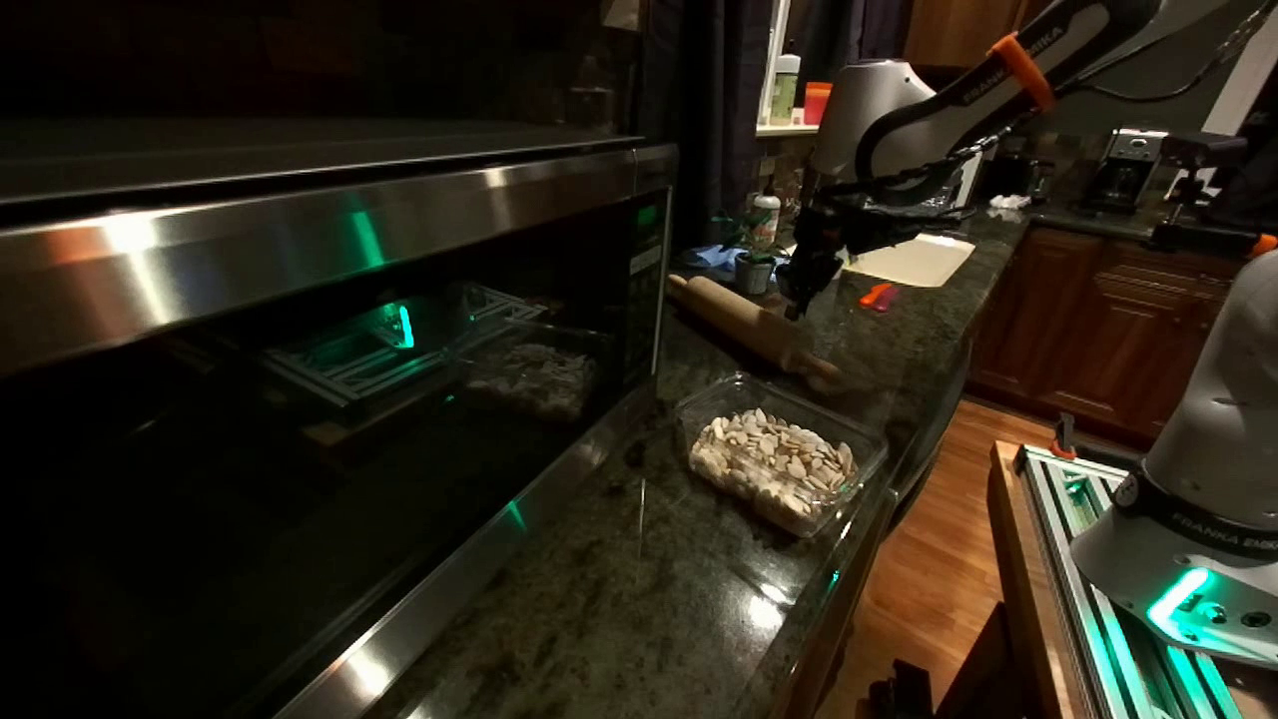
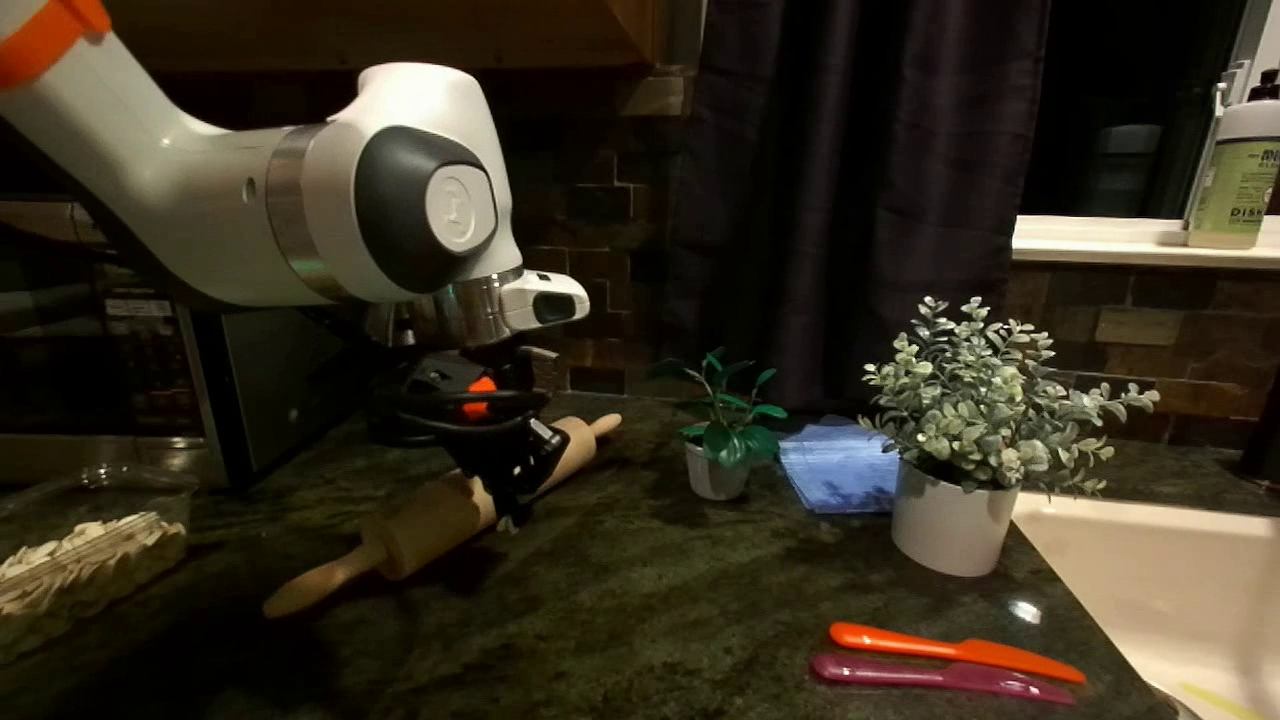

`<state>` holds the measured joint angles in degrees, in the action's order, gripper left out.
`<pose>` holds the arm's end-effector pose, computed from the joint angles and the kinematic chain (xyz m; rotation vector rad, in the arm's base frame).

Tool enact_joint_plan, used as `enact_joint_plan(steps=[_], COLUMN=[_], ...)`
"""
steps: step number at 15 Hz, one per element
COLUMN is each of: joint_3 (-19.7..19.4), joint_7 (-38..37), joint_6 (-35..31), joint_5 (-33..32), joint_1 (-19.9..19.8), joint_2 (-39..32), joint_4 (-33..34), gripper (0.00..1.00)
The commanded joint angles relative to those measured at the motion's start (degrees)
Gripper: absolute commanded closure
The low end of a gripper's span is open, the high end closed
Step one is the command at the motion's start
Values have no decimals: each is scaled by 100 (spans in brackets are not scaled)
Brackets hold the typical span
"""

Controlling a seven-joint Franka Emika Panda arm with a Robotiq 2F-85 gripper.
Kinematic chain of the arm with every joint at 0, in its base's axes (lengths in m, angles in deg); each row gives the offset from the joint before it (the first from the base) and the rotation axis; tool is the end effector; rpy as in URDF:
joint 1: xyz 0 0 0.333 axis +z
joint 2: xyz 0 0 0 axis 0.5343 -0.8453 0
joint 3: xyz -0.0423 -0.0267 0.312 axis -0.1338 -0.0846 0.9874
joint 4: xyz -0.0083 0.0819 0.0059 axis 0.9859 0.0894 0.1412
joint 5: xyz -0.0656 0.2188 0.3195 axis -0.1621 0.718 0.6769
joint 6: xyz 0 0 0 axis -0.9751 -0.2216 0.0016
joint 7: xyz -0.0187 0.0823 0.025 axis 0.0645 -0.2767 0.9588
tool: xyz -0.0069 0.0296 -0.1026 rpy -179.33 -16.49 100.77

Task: Pick up three white objects from the clear container and put them on the countertop then use the rolling pin to roll over them.

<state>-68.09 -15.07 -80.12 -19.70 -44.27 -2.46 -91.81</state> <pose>0.4527 -0.1358 0.3423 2.9630 -0.7205 0.2095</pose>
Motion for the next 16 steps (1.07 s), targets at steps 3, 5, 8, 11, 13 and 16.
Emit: enact_joint_plan(steps=[3,5,8,11,13,16], joint_3=[-127,-130,-70,92,207,436], joint_7=[-399,-469,-794,-1529,-1412,-1282], joint_6=[-308,-332,-222,-10,132,651], joint_5=[-126,-135,-331,-1033,-838,-426], joint_1=[14,29,32,-7,123,311], joint_2=[-199,-138,106,488,802,1297], joint_4=[-42,-88,-207,-357,-569,-874], gripper=[40,25,3,0,0,0])
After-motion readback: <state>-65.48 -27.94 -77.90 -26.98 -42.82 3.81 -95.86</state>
